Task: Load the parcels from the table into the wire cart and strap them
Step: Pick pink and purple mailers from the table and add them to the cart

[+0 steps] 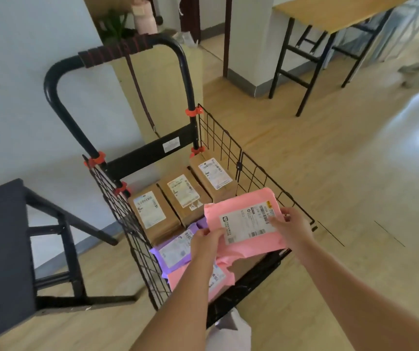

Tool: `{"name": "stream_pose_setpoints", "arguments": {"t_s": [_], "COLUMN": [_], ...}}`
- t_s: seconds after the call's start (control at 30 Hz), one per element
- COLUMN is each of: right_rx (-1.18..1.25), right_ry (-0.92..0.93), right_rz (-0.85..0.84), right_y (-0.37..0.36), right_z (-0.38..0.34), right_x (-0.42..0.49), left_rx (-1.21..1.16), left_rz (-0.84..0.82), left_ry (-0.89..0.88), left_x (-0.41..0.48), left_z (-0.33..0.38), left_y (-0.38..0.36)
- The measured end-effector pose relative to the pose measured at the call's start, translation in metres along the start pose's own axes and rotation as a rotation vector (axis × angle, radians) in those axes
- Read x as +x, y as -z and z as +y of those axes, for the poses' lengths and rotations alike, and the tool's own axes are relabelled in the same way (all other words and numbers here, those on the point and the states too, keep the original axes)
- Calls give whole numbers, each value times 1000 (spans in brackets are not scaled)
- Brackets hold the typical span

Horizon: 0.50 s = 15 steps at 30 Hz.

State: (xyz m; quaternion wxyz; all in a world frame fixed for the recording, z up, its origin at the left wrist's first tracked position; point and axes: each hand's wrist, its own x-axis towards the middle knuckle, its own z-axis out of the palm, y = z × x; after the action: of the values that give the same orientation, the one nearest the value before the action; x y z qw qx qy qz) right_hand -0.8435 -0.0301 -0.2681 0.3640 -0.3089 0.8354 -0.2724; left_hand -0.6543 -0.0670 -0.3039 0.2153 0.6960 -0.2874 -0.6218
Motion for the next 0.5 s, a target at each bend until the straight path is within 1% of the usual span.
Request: {"name": "stream_pose_setpoints", "arguments": {"t_s": [0.2,0.37,0.5], "right_rx": [-184,-330,-420], "right_ry": [-9,-127,-211], "right_rz": [-104,-198,-292], "right_y": [-21,-45,-61], "right_z": [-3,31,64], "right_x": [76,112,131], "left_rx": [124,238,354], "left_rz": [52,71,17], "left_ry": [106,166,235], "left_x": [59,86,98], "left_z": [8,-18,-46], "left_y": [-17,-34,-46]}}
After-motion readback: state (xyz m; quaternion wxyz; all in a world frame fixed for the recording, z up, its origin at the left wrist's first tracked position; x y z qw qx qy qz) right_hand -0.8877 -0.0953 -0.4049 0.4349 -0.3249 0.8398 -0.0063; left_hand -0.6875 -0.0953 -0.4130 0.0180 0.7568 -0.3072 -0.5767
